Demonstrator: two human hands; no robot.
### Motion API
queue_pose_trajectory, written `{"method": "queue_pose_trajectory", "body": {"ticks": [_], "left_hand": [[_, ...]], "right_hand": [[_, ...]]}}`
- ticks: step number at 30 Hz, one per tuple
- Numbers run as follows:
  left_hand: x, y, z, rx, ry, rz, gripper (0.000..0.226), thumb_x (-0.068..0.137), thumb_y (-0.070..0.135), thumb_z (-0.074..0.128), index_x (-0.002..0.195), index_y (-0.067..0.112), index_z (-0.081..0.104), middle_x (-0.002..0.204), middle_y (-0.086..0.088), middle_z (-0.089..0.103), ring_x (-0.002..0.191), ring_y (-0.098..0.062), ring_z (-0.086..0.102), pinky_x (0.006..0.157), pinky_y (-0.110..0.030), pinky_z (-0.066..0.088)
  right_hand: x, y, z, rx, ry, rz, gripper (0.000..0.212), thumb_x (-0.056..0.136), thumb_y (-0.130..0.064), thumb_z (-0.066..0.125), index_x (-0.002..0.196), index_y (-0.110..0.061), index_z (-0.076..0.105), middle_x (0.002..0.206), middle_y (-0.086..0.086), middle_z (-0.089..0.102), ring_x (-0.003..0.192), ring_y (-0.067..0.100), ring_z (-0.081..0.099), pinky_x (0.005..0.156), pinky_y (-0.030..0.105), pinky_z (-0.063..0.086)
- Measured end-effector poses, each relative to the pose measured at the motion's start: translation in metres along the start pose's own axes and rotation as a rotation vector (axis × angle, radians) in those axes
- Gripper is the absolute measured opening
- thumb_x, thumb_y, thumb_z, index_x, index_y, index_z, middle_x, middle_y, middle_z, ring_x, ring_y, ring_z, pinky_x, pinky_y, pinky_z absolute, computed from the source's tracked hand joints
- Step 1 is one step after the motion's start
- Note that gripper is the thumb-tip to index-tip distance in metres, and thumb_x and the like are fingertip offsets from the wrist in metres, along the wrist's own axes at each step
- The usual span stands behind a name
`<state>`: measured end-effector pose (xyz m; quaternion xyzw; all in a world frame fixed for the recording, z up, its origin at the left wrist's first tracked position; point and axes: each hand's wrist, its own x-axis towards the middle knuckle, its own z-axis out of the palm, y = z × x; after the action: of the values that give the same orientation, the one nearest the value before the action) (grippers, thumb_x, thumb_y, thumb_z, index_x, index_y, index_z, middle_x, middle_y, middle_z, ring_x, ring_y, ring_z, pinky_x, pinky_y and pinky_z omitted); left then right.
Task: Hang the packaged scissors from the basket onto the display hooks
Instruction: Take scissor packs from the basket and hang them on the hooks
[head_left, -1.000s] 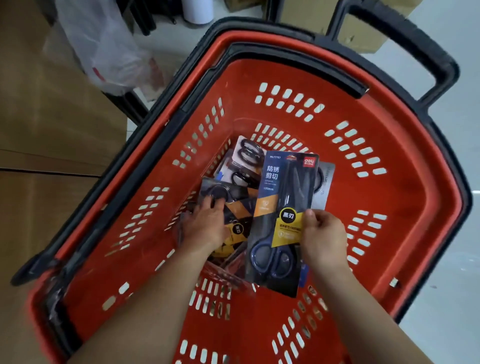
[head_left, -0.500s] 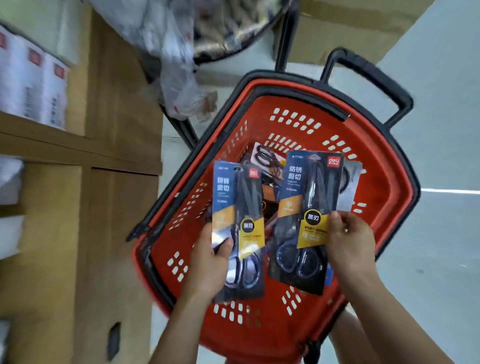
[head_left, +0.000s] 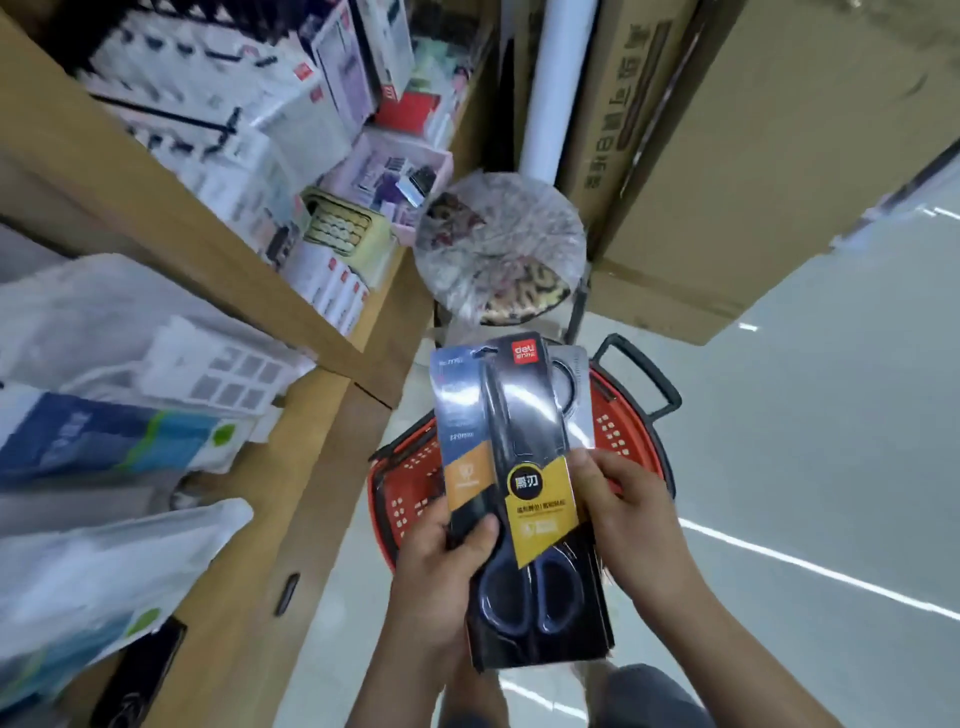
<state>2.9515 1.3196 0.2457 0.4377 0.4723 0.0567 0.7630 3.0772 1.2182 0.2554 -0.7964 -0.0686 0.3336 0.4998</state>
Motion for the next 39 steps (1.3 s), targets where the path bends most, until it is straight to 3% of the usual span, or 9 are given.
{"method": "queue_pose_trajectory", "body": {"ticks": [5,9,14,18,22,24,27,32,39], "left_hand": [[-0.085,0.050,0.027,-0.194,0.223,0.221,0.028,0.085,-0.005,0.057,0.108,0.004,0.069,0.100,-0.018,0.075,0.088,-0.033,0.071,0.076,-0.039,0.055],[-0.145,0.069,0.009,-0.176,0.477,0.415,0.035,0.085,-0.006,0.065,0.112,0.017,0.069,0.098,-0.010,0.076,0.095,-0.033,0.071,0.089,-0.047,0.054],[-0.214,0.084,-0.028,0.055,0.691,0.571,0.099,0.085,-0.023,0.055,0.128,0.066,0.044,0.109,0.009,0.075,0.105,-0.002,0.065,0.100,-0.026,0.047],[-0.260,0.075,-0.064,0.254,0.766,0.611,0.069,0.085,-0.011,0.063,0.100,0.056,0.071,0.122,0.012,0.069,0.123,-0.010,0.057,0.109,-0.034,0.042],[-0.304,0.077,-0.086,0.124,0.794,0.650,0.070,0.085,-0.022,0.056,0.090,0.045,0.078,0.112,0.014,0.072,0.108,0.001,0.062,0.087,-0.010,0.044],[-0.326,0.074,-0.102,0.143,0.808,0.696,0.064,0.084,-0.021,0.057,0.087,0.039,0.080,0.104,0.006,0.073,0.096,-0.007,0.065,0.083,-0.019,0.044],[-0.360,0.069,-0.125,0.072,0.806,0.755,0.039,0.078,-0.002,0.058,0.078,0.029,0.082,0.093,0.002,0.072,0.089,-0.020,0.063,0.080,-0.028,0.042],[-0.397,0.056,-0.159,-0.059,0.875,0.817,0.011,0.066,0.021,0.070,0.058,0.021,0.078,0.076,0.001,0.072,0.072,-0.004,0.065,0.067,-0.011,0.046],[-0.413,0.018,-0.205,-0.043,0.928,0.720,0.016,0.058,0.039,0.082,0.048,0.031,0.073,0.058,0.012,0.064,0.055,0.003,0.056,0.054,-0.011,0.039]], "right_hand": [[-0.033,-0.067,-0.041,0.122,-0.106,-0.066,0.031,0.096,-0.001,0.053,0.092,-0.023,0.076,0.083,0.015,0.073,0.061,0.027,0.069,0.069,0.047,0.061],[-0.051,-0.121,-0.069,0.194,-0.074,-0.287,0.041,0.091,0.010,0.055,0.098,-0.029,0.064,0.081,0.021,0.051,0.057,0.021,0.042,0.045,0.023,0.047],[-0.076,-0.190,-0.082,0.113,-0.289,-0.540,0.060,0.088,0.008,0.063,0.106,-0.048,0.052,0.083,0.011,0.064,0.062,0.018,0.055,0.053,0.025,0.045],[-0.117,-0.253,-0.068,-0.383,-0.494,-0.957,0.040,0.091,-0.004,0.065,0.105,-0.042,0.066,0.100,-0.015,0.066,0.098,0.011,0.061,0.086,0.023,0.045],[-0.186,-0.296,-0.015,-0.974,-0.653,-1.374,0.042,0.094,-0.010,0.052,0.120,-0.041,0.066,0.081,-0.018,0.047,0.096,0.011,0.041,0.069,0.034,0.021],[-0.224,-0.298,0.019,-1.152,-0.641,-1.491,0.046,0.091,-0.011,0.050,0.123,-0.044,0.060,0.093,-0.015,0.049,0.102,0.015,0.037,0.070,0.036,0.019],[-0.280,-0.288,0.064,-1.227,-0.659,-1.617,0.047,0.082,-0.008,0.053,0.119,-0.037,0.060,0.096,-0.011,0.047,0.106,0.017,0.037,0.079,0.039,0.027],[-0.353,-0.270,0.129,-1.179,-0.772,-1.686,0.035,0.080,-0.009,0.055,0.107,-0.030,0.056,0.098,-0.006,0.057,0.100,0.016,0.040,0.072,0.037,0.020],[-0.394,-0.247,0.184,-1.249,-0.839,-1.699,0.035,0.084,-0.011,0.058,0.116,-0.025,0.059,0.109,0.001,0.062,0.113,0.021,0.043,0.083,0.037,0.031]]}}
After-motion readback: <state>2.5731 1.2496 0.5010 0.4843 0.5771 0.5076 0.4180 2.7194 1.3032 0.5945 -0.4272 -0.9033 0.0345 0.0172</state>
